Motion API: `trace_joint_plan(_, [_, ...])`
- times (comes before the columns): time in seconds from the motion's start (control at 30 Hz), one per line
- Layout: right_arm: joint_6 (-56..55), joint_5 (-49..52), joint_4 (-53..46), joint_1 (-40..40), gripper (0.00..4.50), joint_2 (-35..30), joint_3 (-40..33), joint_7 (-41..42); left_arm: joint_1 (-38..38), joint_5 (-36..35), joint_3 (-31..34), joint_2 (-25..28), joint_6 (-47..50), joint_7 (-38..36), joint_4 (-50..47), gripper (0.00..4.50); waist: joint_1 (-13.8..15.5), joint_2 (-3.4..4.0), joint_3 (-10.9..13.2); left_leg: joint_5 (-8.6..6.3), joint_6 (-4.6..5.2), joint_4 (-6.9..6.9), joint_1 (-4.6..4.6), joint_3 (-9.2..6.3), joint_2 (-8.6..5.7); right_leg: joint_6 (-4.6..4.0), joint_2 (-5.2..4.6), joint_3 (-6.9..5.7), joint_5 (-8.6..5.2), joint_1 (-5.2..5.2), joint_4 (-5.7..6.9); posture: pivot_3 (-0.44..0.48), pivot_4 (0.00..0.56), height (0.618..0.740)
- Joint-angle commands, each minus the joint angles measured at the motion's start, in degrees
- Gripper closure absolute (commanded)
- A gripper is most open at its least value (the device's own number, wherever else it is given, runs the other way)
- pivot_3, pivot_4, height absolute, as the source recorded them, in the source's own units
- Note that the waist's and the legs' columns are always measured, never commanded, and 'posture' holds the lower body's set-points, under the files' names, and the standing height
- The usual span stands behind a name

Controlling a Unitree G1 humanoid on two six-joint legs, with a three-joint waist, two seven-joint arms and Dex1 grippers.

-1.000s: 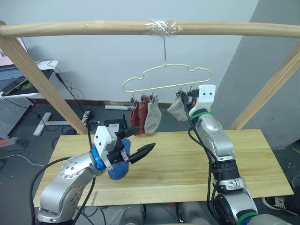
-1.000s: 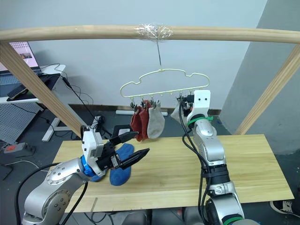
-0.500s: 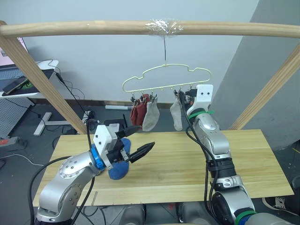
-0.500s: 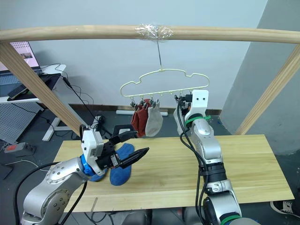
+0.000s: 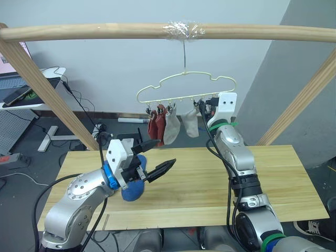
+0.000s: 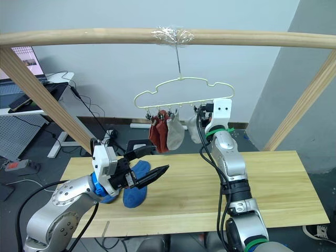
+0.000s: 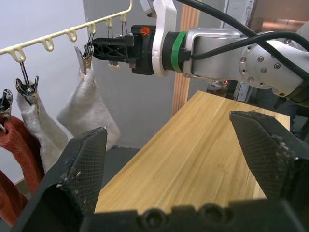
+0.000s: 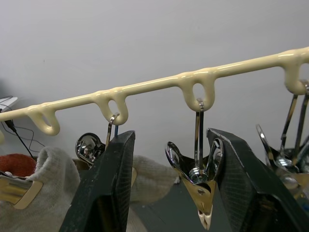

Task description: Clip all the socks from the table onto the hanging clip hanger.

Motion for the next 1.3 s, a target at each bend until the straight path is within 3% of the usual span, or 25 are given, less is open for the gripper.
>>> trace_joint_plan(0.03, [-1.60,0.25,-1.05,-1.71,2.04,0.47,-0.37,0.58,-0.24,-1.02,-0.20,-0.06,-0.35,0.11,-1.96,0.00,0.00,0.00,0.00,0.00,0.00,0.00,0.00,0.00,0.00,0.00,0.00,0.00,0.00,0.00,0.01,0.084,0.120,0.740])
trace_joint_plan(0.13, [-1.75,0.31,-0.46,-2.03,2.23,0.66,-0.49,0.88,-0.19,-1.03,-0.29,-0.13,-0.45,0.18,-1.81,0.00,0.00,0.00,0.00,0.00,0.00,0.00,0.01,0.00,0.00,0.00,0.00,0.00,0.00,0.00,0.01,0.084,0.123,0.740])
trace_joint_plan(0.2, [-1.86,0.37,0.35,-2.49,2.69,0.75,-0.70,1.01,-0.71,-0.98,-0.41,-0.21,-0.49,0.10,-1.24,0.00,0.00,0.00,0.00,0.00,0.00,0.00,0.01,0.00,0.00,0.00,0.00,0.00,0.00,0.00,0.01,0.084,0.133,0.740])
trace_joint_plan(0.3, [-1.93,0.47,0.51,-2.47,3.73,0.82,-0.81,1.12,-0.75,-0.90,-0.75,-0.47,-0.54,0.20,-1.26,0.00,0.01,0.00,0.00,0.00,0.00,0.00,0.02,0.00,0.00,0.00,0.00,0.00,0.00,0.00,0.03,0.082,0.129,0.740])
trace_joint_plan(0.43, [-1.81,0.79,0.52,-2.51,4.49,0.97,-1.10,1.08,-0.86,-0.76,-1.15,-0.84,-0.55,0.44,-1.28,0.00,0.00,0.00,0.00,0.00,0.00,0.00,0.01,0.01,0.00,0.00,0.00,0.00,0.00,0.00,0.03,0.075,0.123,0.740])
trace_joint_plan(0.6, [1.74,2.65,-1.02,-1.76,4.49,0.35,-1.99,2.38,-0.09,2.28,-1.26,-1.34,-0.34,3.56,1.01,0.00,0.01,0.00,-0.02,0.00,0.00,0.01,0.03,0.00,0.00,-0.01,0.00,0.00,0.00,0.00,0.06,0.068,0.118,0.740])
trace_joint_plan(0.87, [13.07,5.08,-5.00,-0.99,4.49,-8.66,-1.94,10.47,1.53,17.24,-1.24,-0.06,-4.98,10.95,20.93,0.00,0.04,-0.01,-0.10,0.01,0.01,0.06,0.13,-0.02,-0.03,0.01,0.00,0.00,-0.04,0.02,0.28,0.050,0.117,0.740])
trace_joint_plan(1.0, [15.73,5.76,-7.28,-0.67,4.49,-11.51,-2.10,12.69,-2.14,21.72,-3.06,-1.03,-7.30,10.70,34.74,0.00,0.23,-0.03,-0.12,0.02,0.01,0.08,0.16,-0.04,-0.03,0.11,0.00,-0.03,-0.11,0.02,0.37,0.041,0.126,0.740])
trace_joint_plan(1.3, [20.34,6.73,-12.71,1.51,4.49,-9.63,-2.52,10.54,-13.88,28.28,-6.55,-5.76,-17.18,9.33,59.06,0.00,0.14,-0.06,-0.13,0.02,0.01,0.14,0.13,-0.06,-0.06,-0.01,-0.04,-0.03,-0.02,0.01,0.42,0.001,0.148,0.740])
